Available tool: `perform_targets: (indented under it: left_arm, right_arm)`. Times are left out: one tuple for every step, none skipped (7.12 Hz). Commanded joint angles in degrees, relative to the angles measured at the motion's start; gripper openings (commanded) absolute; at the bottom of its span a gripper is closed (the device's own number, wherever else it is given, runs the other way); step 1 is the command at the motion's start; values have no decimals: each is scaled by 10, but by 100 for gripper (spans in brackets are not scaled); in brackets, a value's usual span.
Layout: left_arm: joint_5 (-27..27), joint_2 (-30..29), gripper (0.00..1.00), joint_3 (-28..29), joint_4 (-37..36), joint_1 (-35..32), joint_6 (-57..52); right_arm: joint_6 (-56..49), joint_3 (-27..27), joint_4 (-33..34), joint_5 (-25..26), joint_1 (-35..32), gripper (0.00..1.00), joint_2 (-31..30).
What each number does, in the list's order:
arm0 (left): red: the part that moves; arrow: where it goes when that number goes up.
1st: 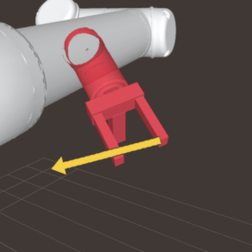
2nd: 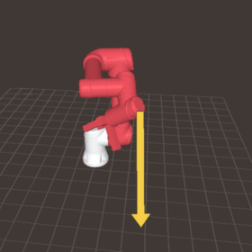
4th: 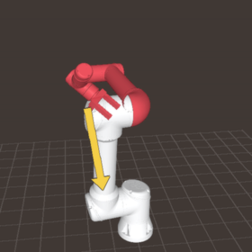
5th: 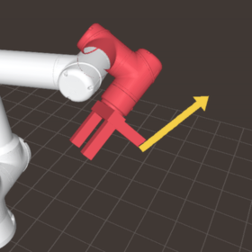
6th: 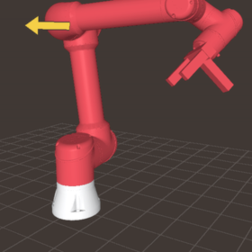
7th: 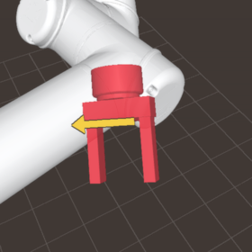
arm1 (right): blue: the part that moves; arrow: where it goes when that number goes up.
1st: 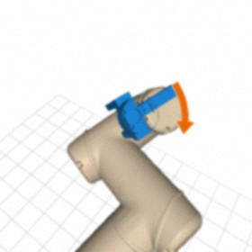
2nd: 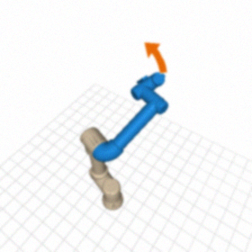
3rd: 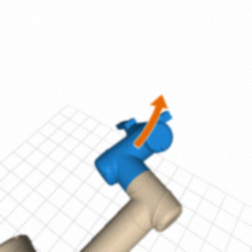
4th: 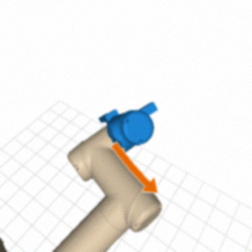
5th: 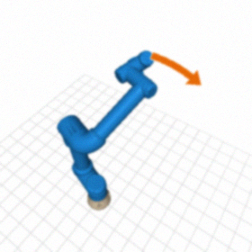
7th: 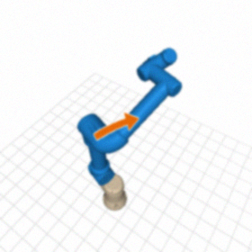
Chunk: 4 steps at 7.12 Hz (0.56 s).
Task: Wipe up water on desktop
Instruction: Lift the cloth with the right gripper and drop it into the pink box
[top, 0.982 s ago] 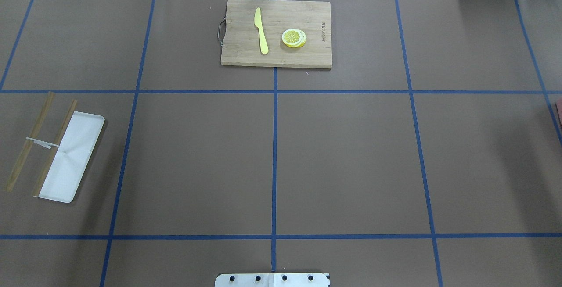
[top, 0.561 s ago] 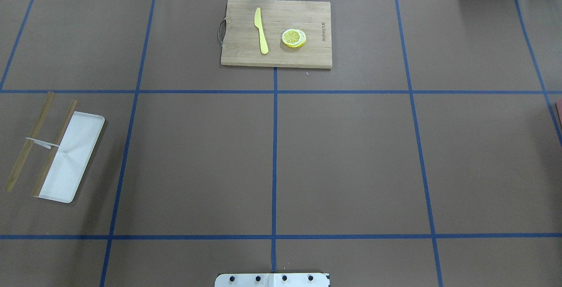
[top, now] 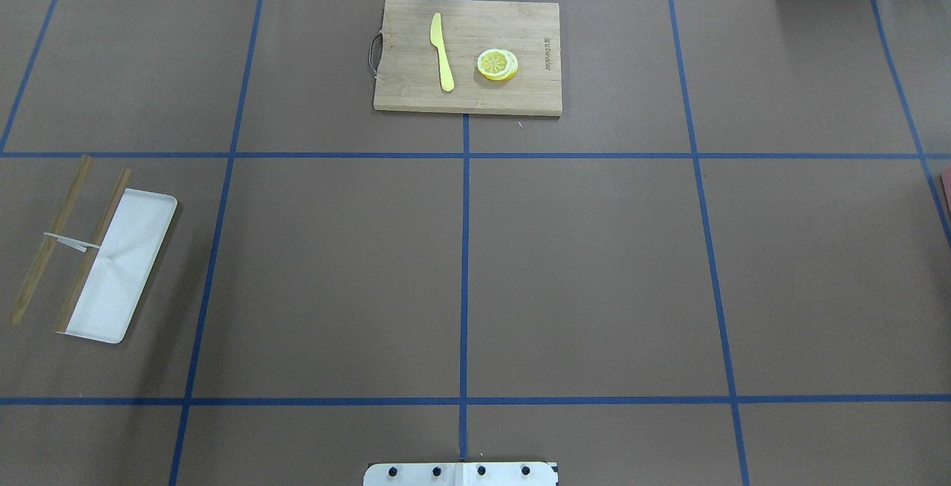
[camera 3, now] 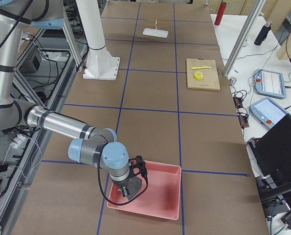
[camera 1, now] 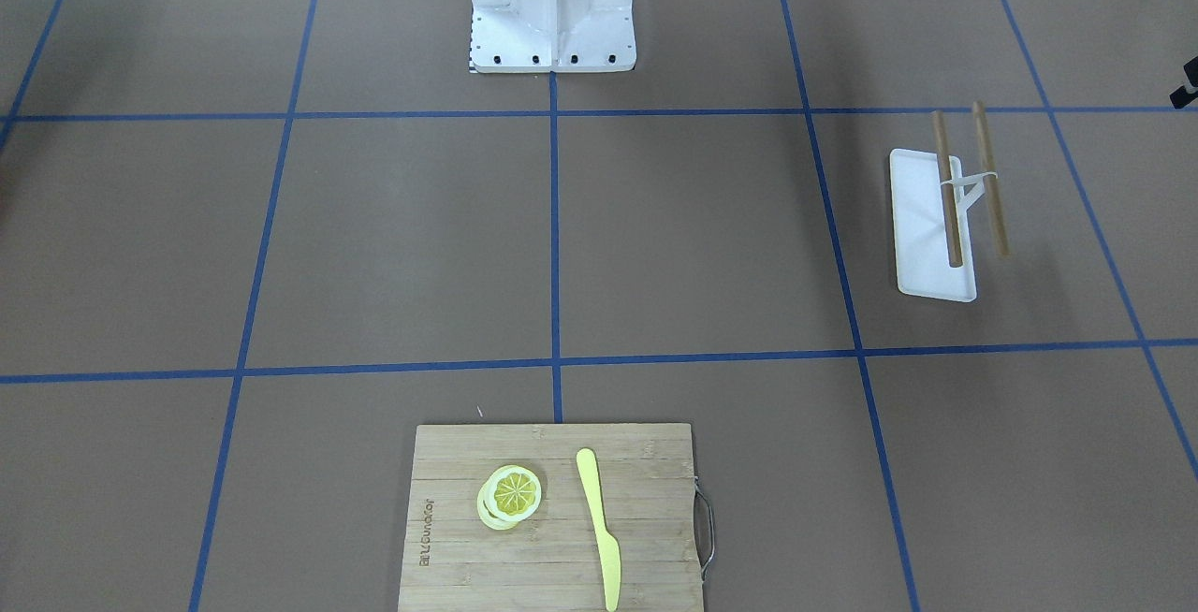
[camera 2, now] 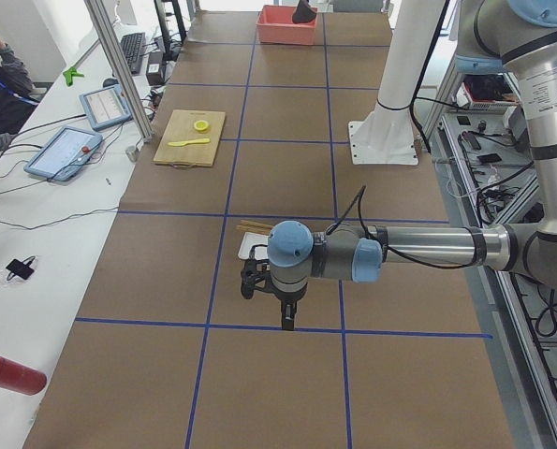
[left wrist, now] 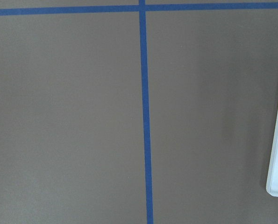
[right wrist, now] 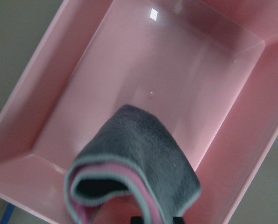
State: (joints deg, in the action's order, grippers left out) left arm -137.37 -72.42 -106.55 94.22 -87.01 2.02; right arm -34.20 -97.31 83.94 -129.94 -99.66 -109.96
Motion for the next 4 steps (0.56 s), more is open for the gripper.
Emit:
perform_targets:
  left_arm:
    - [0, 0, 99, 0, 0, 0, 0]
    - [0, 0, 99, 0, 0, 0, 0]
    - [0, 1, 98, 0, 0, 0, 0]
    - [0, 1, 99, 1, 0, 0, 0]
  right_arm:
    - [190, -37, -1, -8, 0, 100, 9]
    - [295, -40, -1, -9, 1, 100, 29]
    - [333, -42, -1, -11, 1, 100, 43]
    - [369, -59, 2, -11, 10, 100, 55]
